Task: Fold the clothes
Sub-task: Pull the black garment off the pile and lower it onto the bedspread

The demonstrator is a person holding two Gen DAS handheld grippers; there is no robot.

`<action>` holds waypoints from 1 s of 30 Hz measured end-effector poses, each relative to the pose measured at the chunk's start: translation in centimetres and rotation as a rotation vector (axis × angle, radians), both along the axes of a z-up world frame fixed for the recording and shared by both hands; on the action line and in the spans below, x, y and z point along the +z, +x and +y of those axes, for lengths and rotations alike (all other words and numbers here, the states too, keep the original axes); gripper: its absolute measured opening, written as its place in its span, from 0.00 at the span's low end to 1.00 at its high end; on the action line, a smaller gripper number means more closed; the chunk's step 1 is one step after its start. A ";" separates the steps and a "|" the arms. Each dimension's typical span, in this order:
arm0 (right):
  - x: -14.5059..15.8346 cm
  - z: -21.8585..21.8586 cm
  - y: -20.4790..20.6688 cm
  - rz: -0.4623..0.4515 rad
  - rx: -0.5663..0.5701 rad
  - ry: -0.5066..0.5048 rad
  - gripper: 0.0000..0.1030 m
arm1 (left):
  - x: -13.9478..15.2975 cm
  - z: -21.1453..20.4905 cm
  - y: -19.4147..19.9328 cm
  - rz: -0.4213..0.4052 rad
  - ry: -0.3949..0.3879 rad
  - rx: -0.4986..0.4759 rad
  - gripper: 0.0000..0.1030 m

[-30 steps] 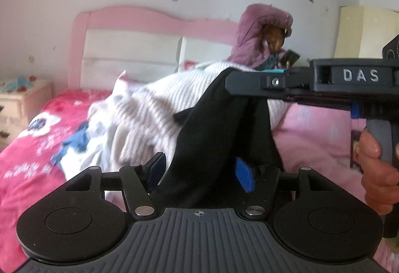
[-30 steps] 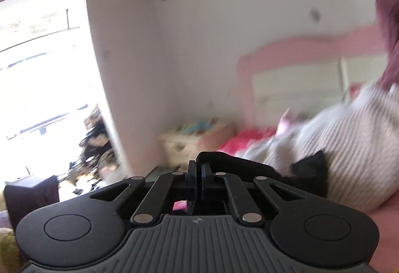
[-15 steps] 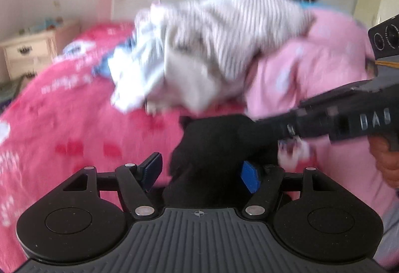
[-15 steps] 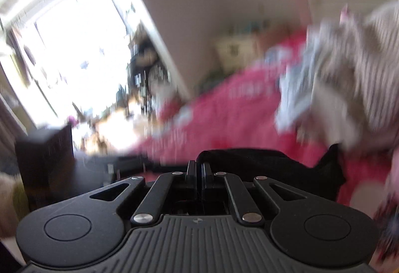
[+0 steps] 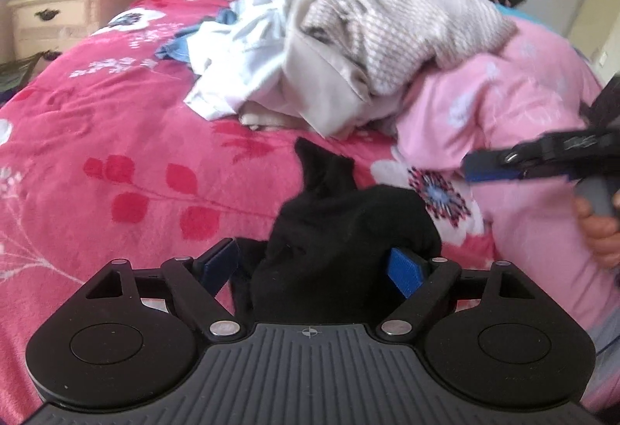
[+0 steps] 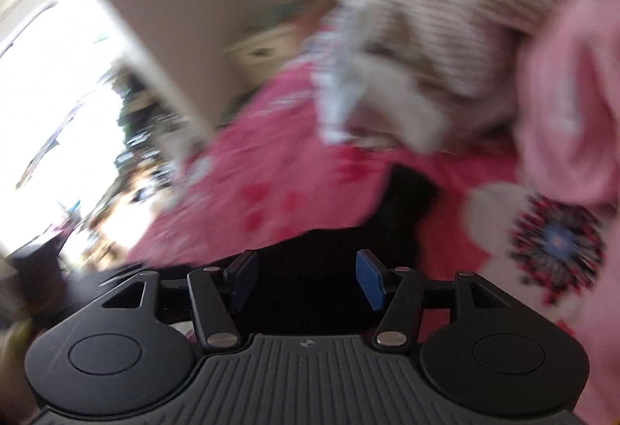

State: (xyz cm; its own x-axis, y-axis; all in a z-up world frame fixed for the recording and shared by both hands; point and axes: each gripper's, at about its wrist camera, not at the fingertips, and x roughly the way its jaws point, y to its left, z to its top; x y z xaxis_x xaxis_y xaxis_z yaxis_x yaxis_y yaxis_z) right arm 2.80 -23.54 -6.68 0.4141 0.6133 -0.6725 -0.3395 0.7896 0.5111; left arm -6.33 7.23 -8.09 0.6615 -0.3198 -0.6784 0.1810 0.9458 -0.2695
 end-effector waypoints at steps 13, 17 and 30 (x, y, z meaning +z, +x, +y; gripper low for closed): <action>-8.1 -0.4 1.9 0.337 -0.040 0.029 0.58 | 2.5 1.8 -0.3 -0.012 -0.055 0.113 0.81; -8.3 0.2 1.5 0.341 -0.015 0.030 0.20 | 2.8 2.2 -0.3 -0.008 -0.067 0.133 0.81; -3.9 1.3 -2.9 0.177 0.185 0.109 0.01 | -0.1 0.3 -0.6 0.039 -0.069 -0.087 0.87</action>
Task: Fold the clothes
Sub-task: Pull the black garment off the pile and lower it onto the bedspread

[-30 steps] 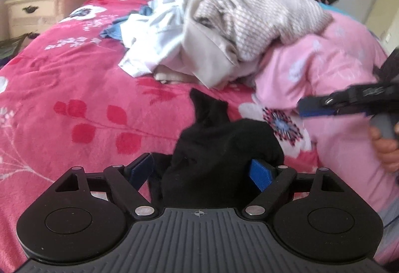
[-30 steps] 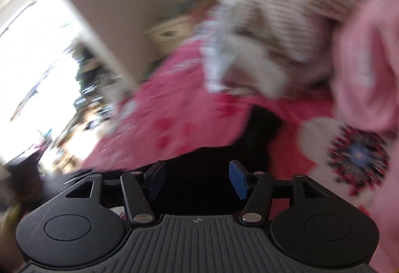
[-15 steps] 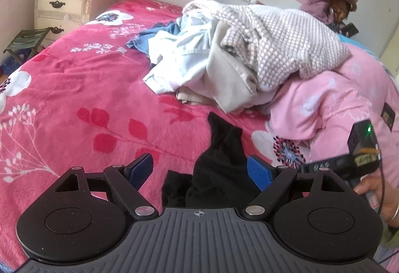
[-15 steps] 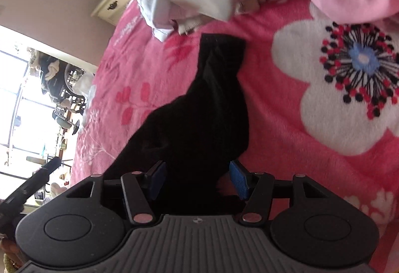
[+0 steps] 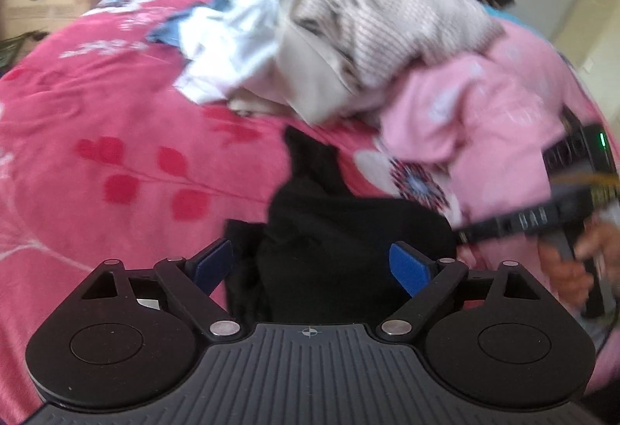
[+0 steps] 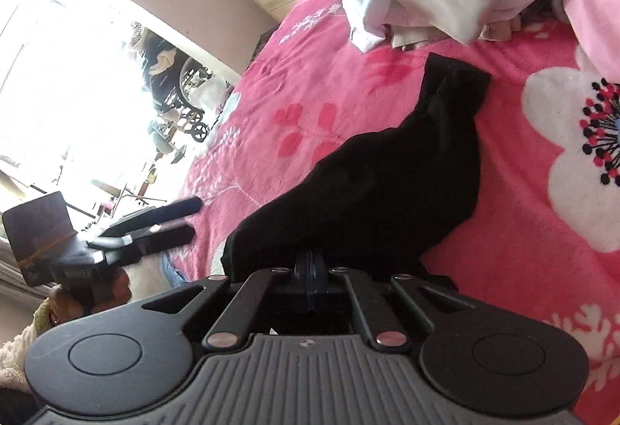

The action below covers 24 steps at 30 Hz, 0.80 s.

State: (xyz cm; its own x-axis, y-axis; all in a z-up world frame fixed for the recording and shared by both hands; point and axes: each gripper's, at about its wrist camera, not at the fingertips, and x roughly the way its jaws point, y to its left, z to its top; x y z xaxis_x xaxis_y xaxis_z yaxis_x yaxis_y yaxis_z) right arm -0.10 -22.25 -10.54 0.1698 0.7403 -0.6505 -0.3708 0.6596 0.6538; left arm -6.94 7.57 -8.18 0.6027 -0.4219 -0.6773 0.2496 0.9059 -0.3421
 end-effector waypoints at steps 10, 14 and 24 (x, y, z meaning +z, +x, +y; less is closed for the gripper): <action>-0.2 -1.5 1.5 0.042 -0.079 0.078 0.40 | -3.9 -4.6 2.3 0.002 -0.004 -0.083 0.45; -1.2 0.6 1.1 0.053 0.021 0.122 0.25 | -4.7 -2.9 2.1 0.051 -0.090 0.031 0.13; -0.8 10.6 -4.5 -0.046 0.454 0.119 0.20 | -6.1 7.0 -4.5 0.179 0.030 0.272 0.06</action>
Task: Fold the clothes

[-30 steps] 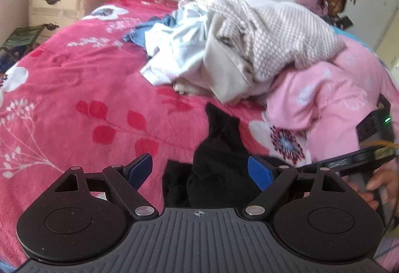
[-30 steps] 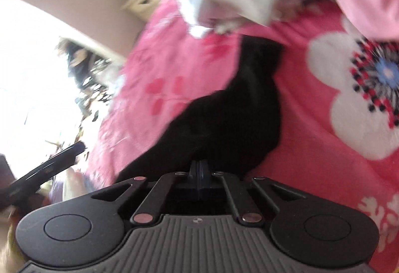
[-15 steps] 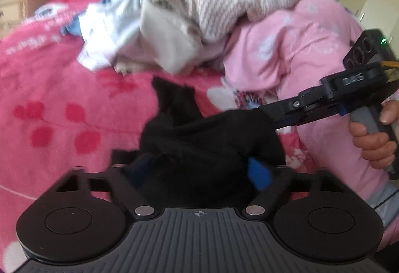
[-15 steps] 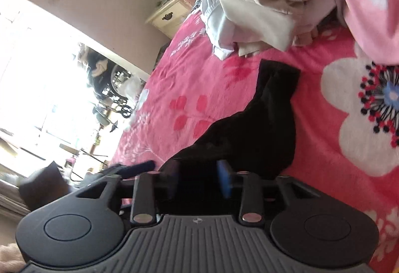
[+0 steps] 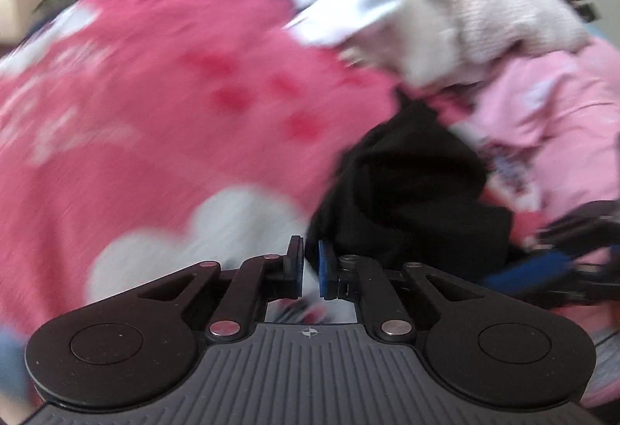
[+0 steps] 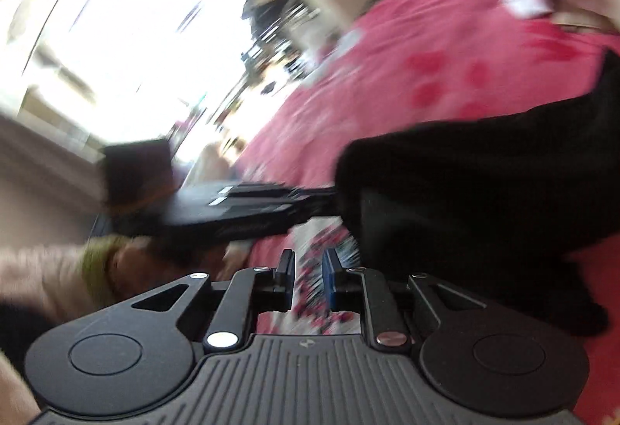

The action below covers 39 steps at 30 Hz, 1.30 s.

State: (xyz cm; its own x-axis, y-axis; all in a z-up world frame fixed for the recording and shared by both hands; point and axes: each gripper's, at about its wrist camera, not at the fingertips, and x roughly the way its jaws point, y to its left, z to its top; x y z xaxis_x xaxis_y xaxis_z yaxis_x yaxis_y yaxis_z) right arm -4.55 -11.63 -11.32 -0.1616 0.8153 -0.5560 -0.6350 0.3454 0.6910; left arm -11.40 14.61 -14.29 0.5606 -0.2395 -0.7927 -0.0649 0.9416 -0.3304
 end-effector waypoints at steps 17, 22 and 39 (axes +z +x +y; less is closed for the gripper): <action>-4.2 -11.8 9.0 0.212 -0.680 -0.137 0.48 | 4.9 -6.6 3.5 -0.268 -0.004 -0.347 0.62; -6.2 -12.4 9.5 0.283 -0.730 -0.148 0.48 | 1.5 -12.8 3.5 -0.251 0.341 -0.503 0.44; -7.5 -3.3 1.5 -0.208 -0.081 -0.479 0.05 | 0.9 5.0 0.5 -0.109 -0.132 0.314 0.08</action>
